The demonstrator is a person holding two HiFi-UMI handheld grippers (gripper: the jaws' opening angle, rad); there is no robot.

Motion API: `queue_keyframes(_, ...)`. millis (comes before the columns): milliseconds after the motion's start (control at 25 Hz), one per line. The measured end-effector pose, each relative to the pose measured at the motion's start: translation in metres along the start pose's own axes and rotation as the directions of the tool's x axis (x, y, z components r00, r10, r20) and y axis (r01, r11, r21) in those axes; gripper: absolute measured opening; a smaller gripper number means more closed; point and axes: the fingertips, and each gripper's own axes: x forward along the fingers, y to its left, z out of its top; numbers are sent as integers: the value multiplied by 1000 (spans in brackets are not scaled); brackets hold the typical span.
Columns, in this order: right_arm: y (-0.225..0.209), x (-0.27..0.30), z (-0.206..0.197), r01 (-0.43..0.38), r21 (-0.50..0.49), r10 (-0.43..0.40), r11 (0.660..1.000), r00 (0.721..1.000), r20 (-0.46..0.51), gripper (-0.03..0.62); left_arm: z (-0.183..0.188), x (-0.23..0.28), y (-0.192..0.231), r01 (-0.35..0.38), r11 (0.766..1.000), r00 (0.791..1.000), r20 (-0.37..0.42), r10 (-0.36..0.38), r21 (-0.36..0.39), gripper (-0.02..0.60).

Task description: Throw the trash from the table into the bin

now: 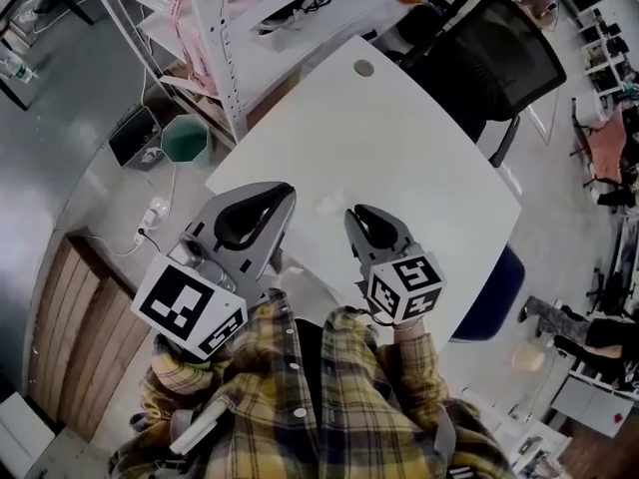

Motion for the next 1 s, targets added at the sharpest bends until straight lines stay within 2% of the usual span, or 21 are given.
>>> queue_keyframes(80, -3, 4, -9, -15, 12, 15, 1000, 1000, -18, 80, -3, -1, 1, -15, 1000, 1000, -9, 15, -3, 20)
queue_keyframes(520, -23, 47, -68, -65, -11, 62, 998, 985, -161, 206, -27, 0, 4, -79, 996, 994, -72, 76, -36, 20)
queue_keyframes(680, -31, 65, -90, -68, -21, 62, 997, 973, -222, 224, -35, -2, 8, -109, 993, 990, -96, 104, -47, 20)
queue_keyframes(1000, -42, 89, -122, -48, -30, 38, 998, 958, -284, 227, -49, -8, 16, -156, 986, 979, -139, 146, -60, 20)
